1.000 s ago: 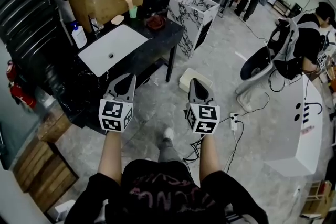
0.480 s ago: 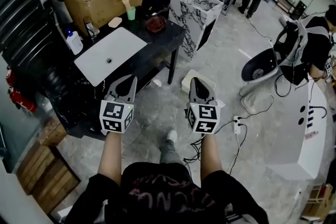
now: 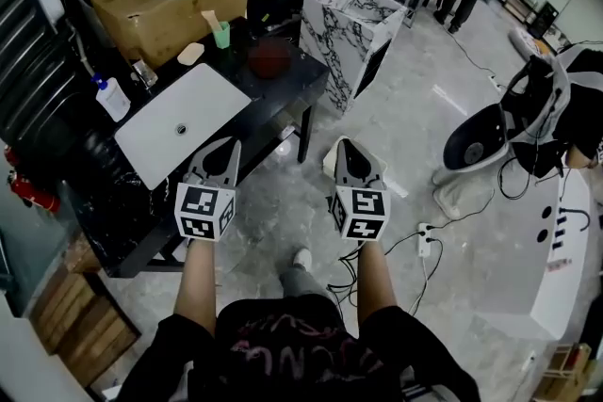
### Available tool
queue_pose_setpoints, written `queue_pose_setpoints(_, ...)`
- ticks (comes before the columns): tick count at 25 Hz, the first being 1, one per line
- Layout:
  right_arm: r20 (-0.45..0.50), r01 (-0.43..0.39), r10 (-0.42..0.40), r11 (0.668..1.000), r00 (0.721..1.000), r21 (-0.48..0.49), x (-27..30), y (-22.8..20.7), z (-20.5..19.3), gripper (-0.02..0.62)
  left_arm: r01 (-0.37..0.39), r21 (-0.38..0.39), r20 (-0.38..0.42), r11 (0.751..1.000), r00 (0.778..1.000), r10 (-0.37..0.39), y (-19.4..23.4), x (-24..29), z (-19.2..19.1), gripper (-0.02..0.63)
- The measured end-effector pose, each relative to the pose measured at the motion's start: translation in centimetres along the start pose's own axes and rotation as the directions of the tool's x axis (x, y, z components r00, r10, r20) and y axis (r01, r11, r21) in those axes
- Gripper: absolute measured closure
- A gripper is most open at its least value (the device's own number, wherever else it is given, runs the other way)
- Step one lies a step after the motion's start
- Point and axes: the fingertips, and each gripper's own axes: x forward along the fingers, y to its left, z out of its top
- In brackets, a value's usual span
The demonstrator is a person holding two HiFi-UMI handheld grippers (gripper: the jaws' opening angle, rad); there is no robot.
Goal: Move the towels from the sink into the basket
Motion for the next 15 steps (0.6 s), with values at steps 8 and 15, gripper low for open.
queue_pose_setpoints(8,-0.021,-0.05,0.05,0.999,0.999,0.0,8.5,-6.1,1.2,0.58,-0.043,-0.017,-0.025,0.999,0.999,0.042,0.8,9.5,1.8,0.597)
queue_pose_setpoints(15,-0.007,-0.098,0.098,0.995,0.995,0.011,13.2,-8.5,2.0,0.58,-0.089,-0.012,-0.047,0.996,0.995,0.088,1.6,13.5,2.5,0.597)
